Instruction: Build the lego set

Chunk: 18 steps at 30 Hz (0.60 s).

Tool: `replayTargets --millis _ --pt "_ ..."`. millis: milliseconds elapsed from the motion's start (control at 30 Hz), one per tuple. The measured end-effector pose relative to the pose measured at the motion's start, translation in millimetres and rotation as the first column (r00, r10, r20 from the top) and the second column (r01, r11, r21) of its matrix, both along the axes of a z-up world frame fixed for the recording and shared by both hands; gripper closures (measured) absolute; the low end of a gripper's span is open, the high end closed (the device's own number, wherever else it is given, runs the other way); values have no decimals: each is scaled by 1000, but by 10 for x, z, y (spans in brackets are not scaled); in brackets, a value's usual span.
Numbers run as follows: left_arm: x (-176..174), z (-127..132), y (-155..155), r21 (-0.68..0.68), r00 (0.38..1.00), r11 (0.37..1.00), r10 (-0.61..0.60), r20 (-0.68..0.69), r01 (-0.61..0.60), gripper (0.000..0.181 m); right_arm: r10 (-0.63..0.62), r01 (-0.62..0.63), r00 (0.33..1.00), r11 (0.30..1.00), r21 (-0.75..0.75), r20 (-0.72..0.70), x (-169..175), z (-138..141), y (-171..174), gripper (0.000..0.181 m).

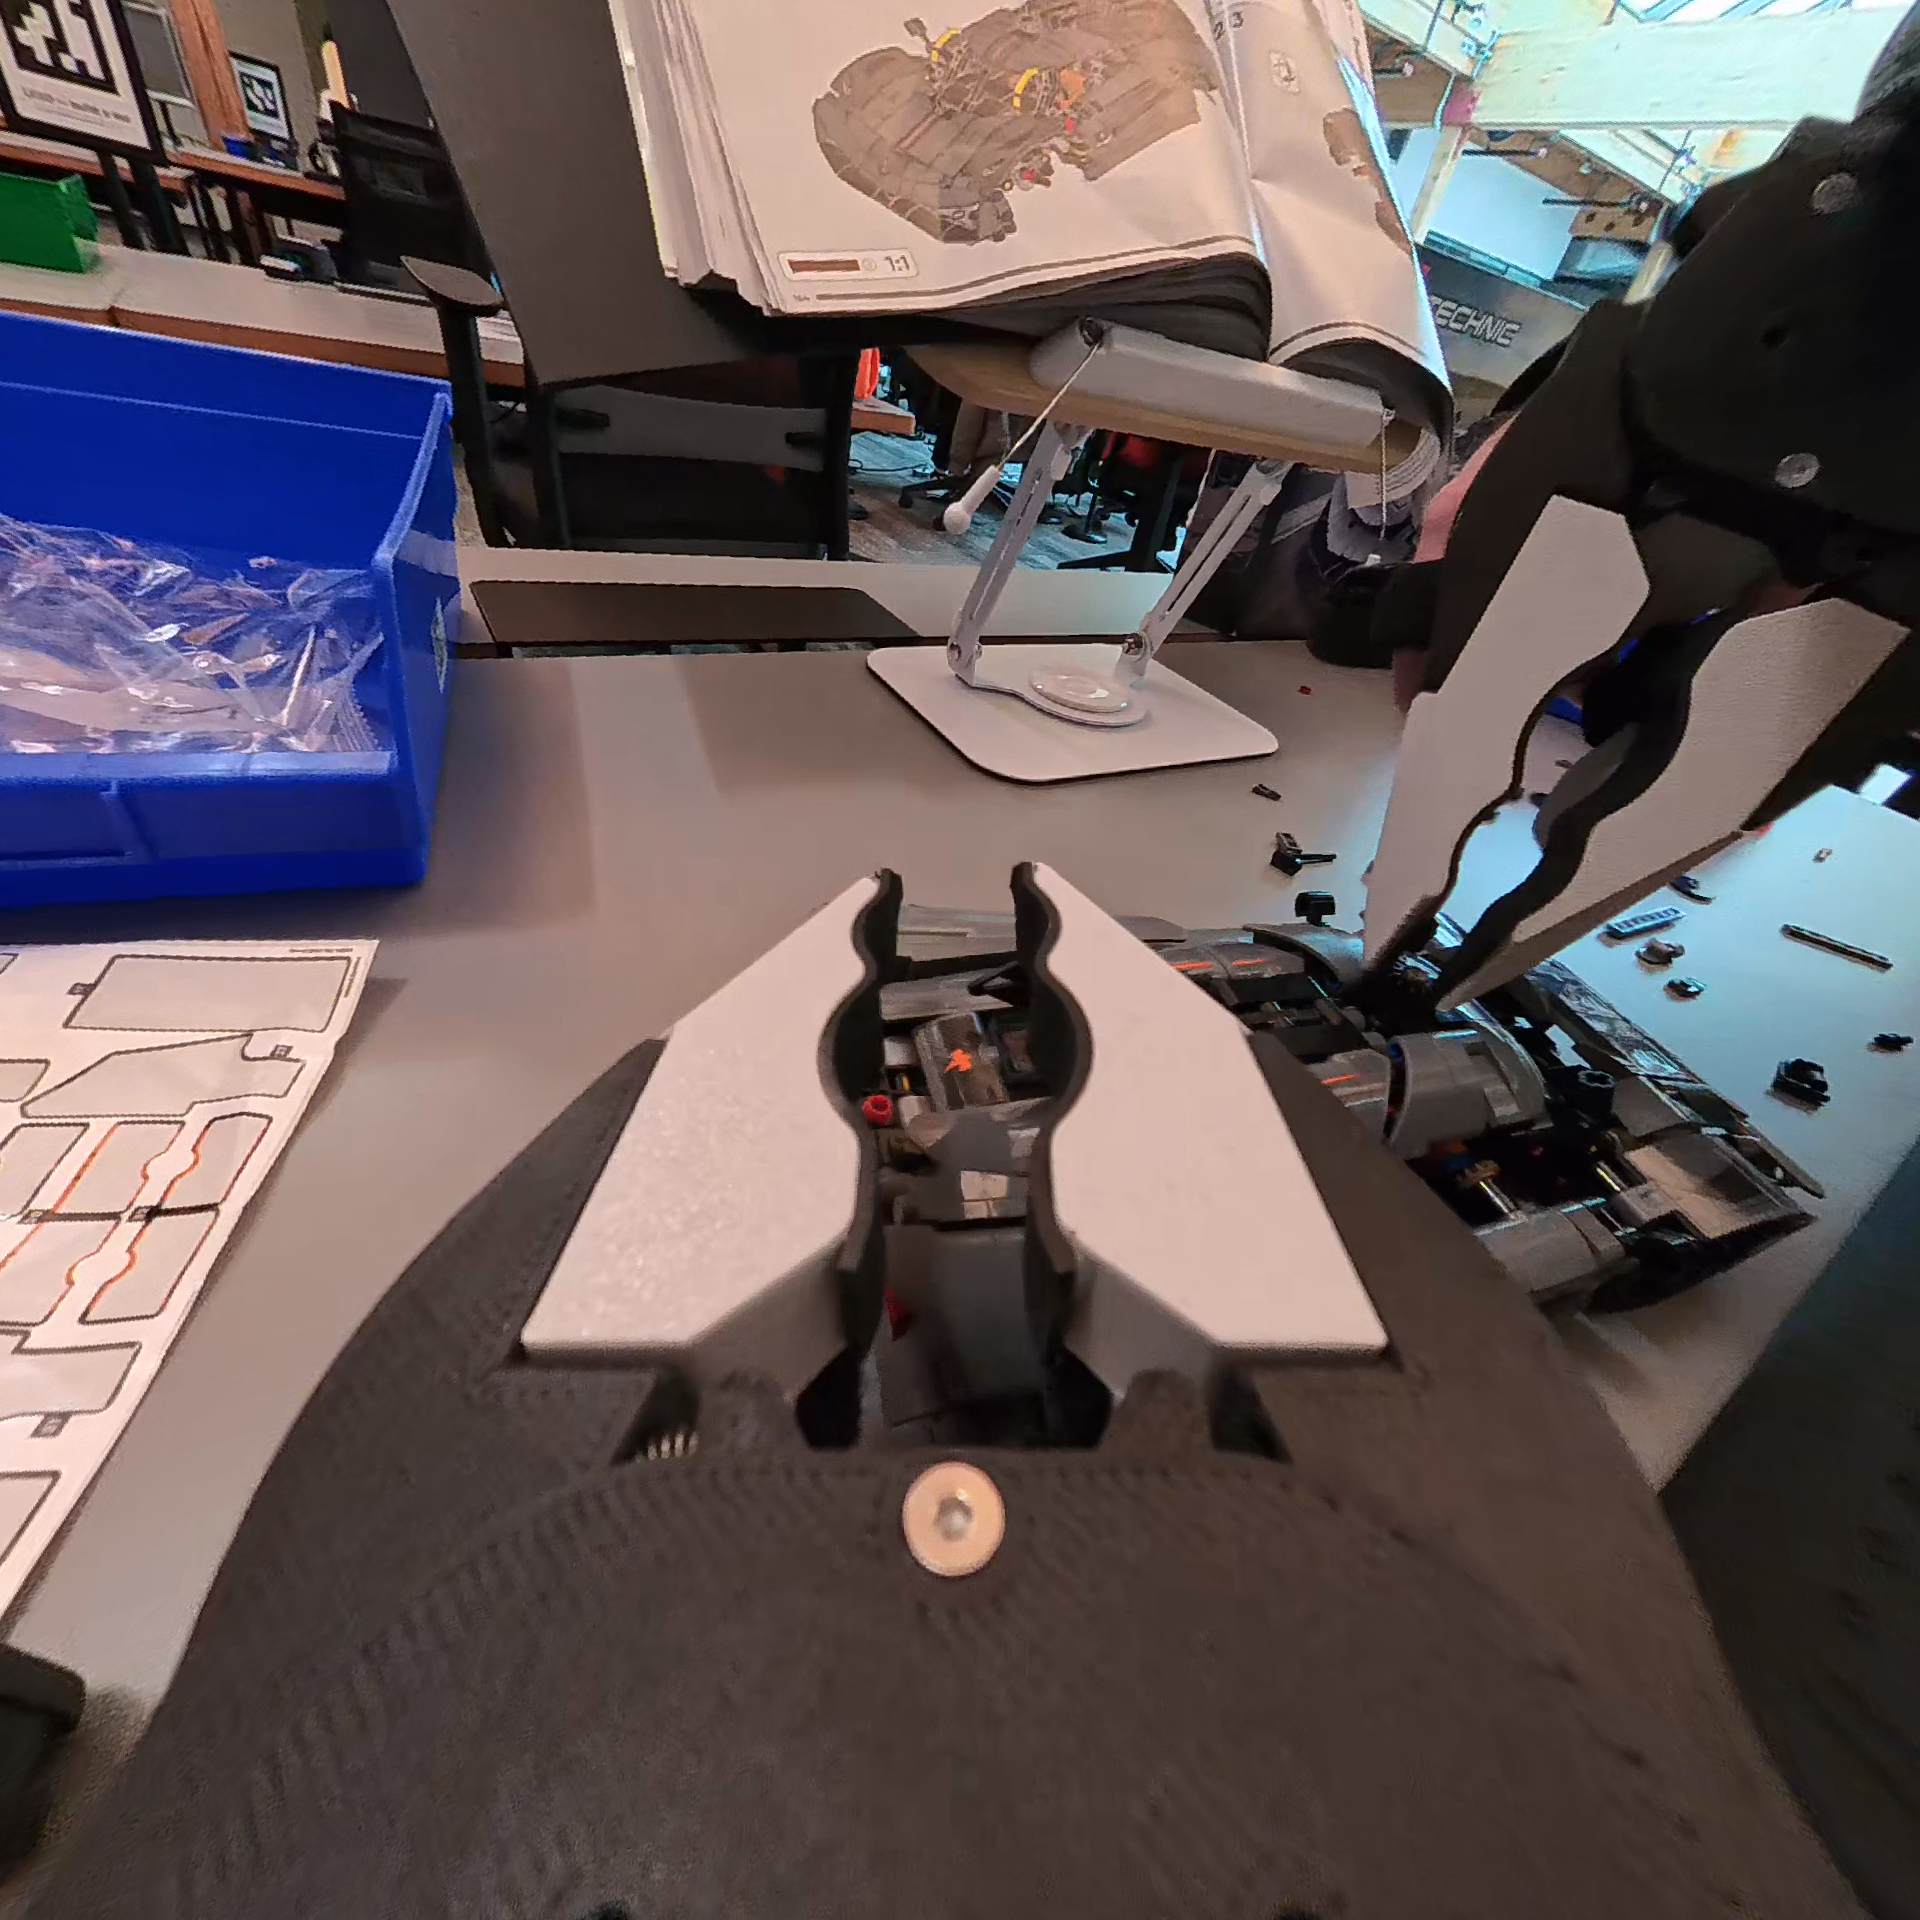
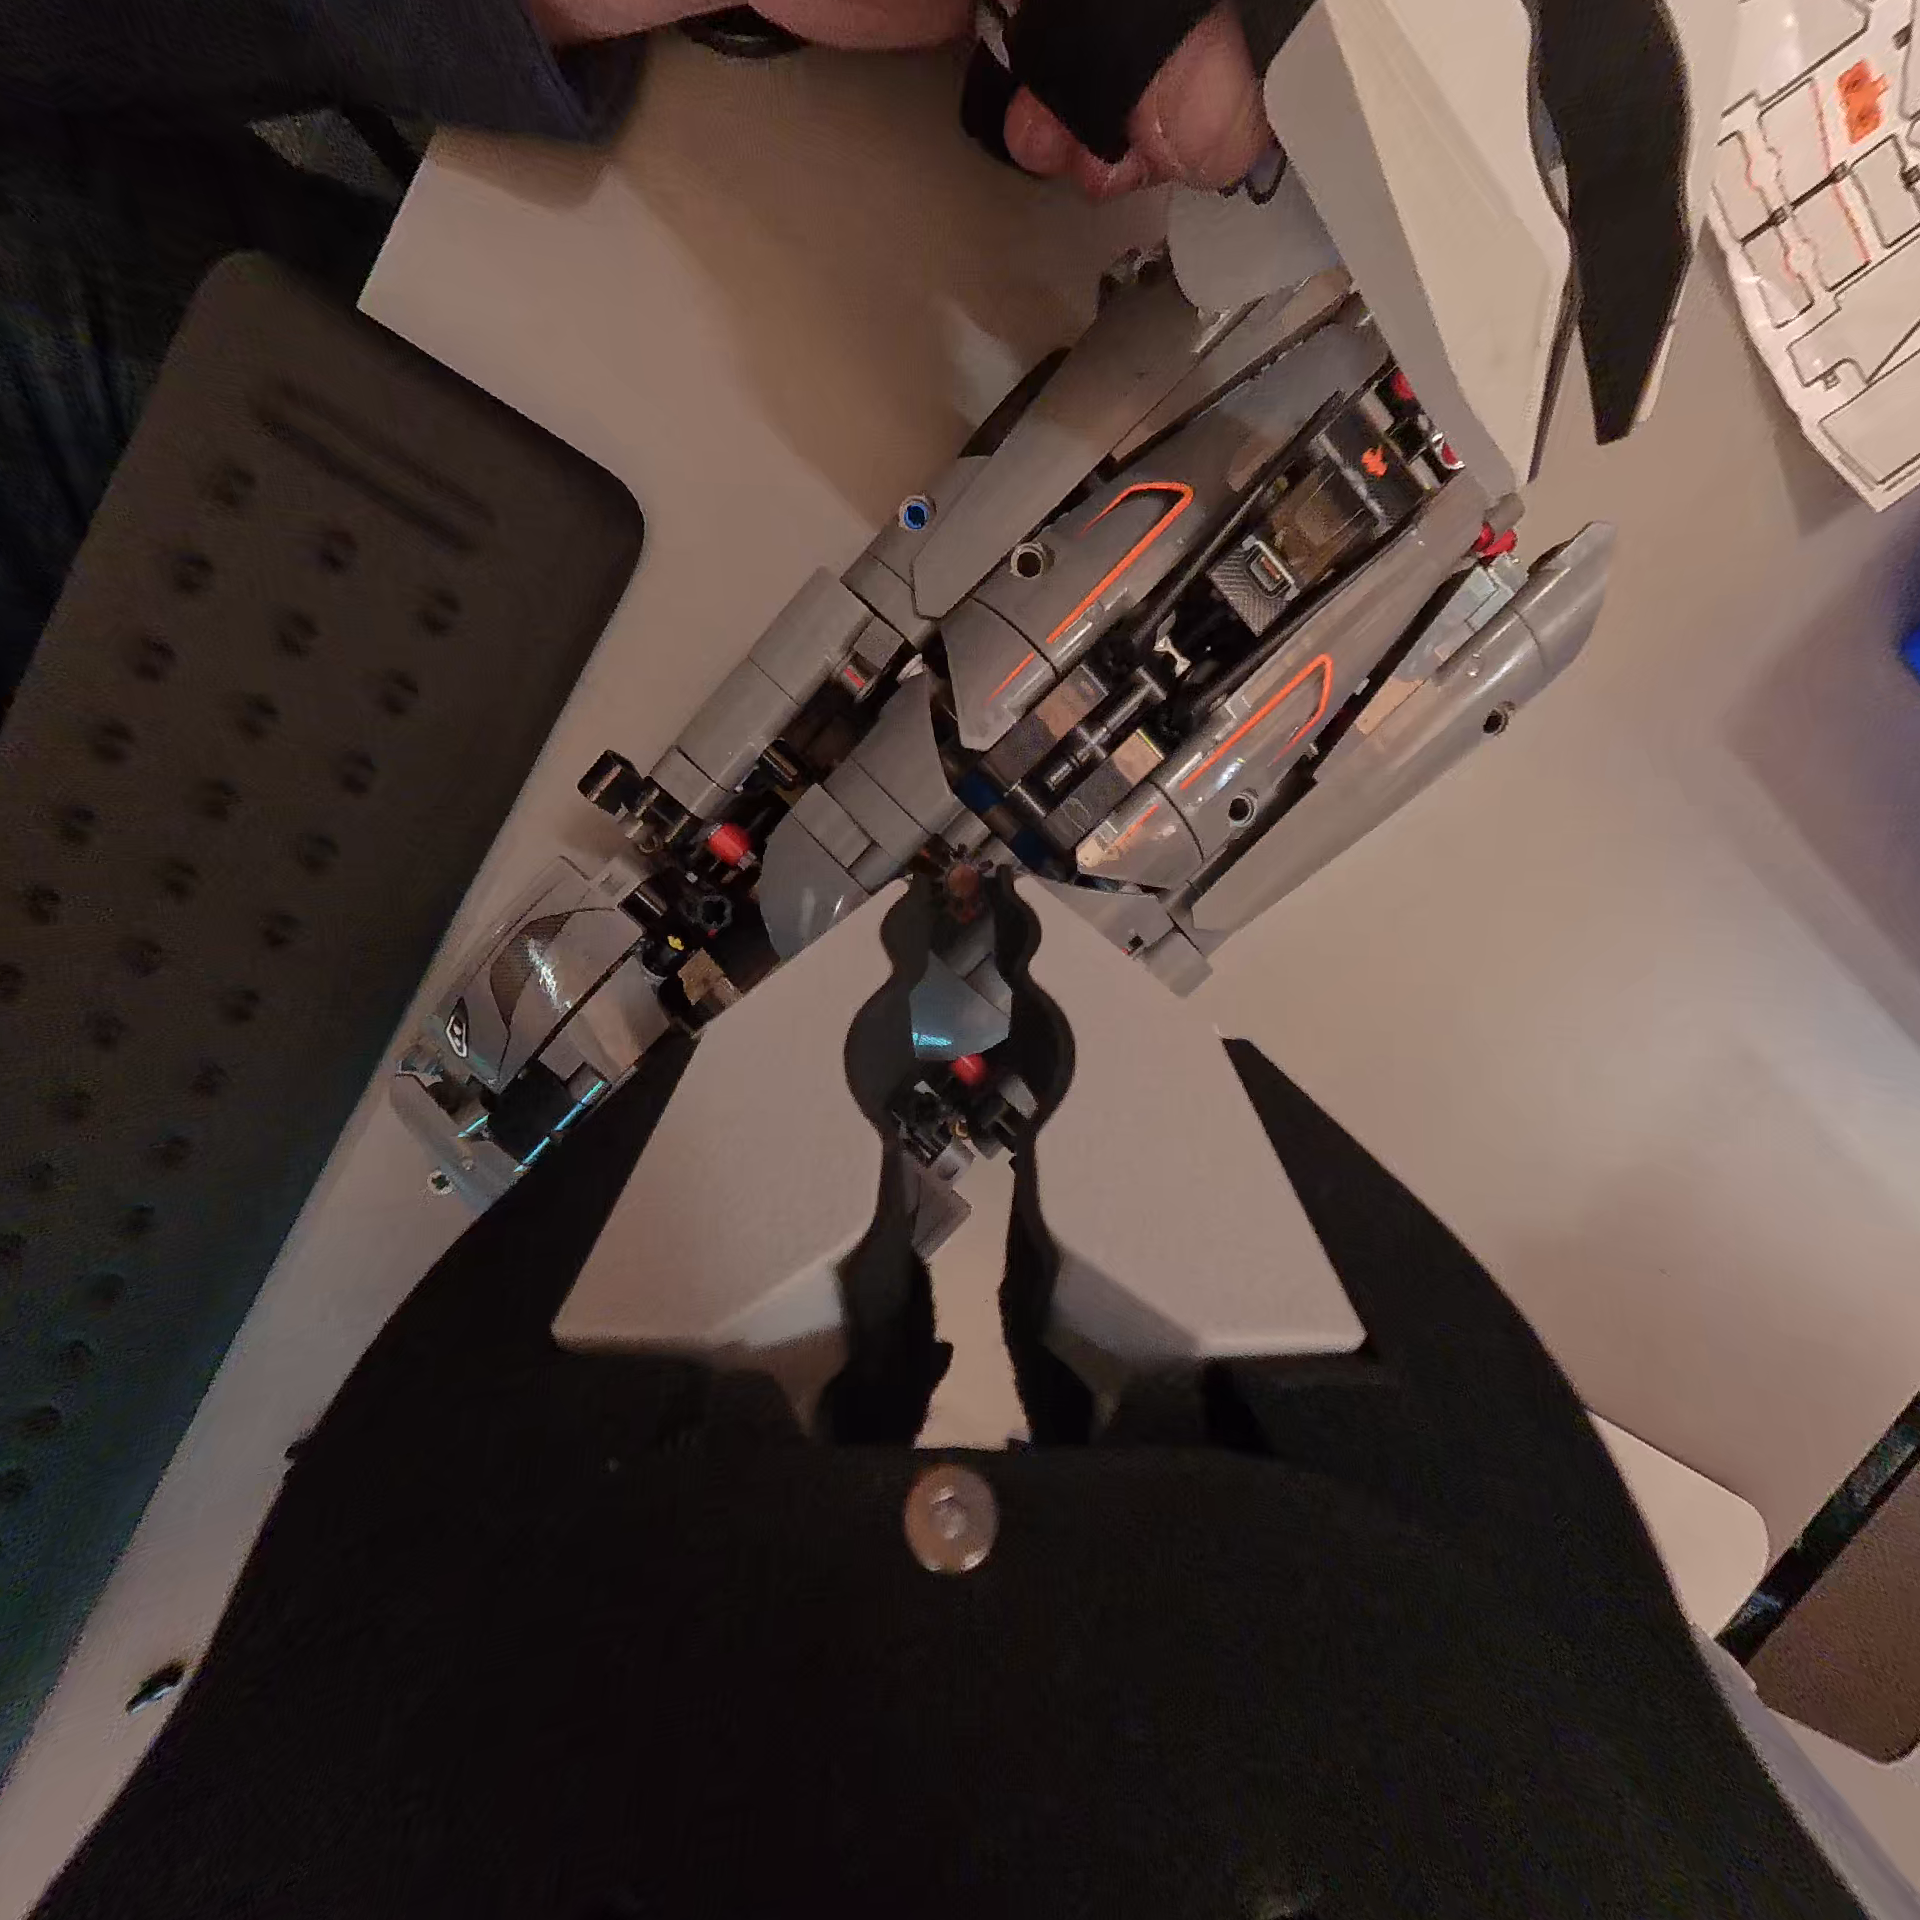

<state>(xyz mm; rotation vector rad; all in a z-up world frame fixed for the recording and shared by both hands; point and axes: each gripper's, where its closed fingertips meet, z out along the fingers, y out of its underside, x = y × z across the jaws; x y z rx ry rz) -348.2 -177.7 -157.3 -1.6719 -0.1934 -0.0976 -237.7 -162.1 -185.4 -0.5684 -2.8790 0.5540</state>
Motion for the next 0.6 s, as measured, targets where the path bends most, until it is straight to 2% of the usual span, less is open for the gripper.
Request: replayTargets --millis 600 --pt "43 -21 17 -6 1000 1000 -19 4 19 163 -21 9 996 991 132 86 10 -47 6 173"
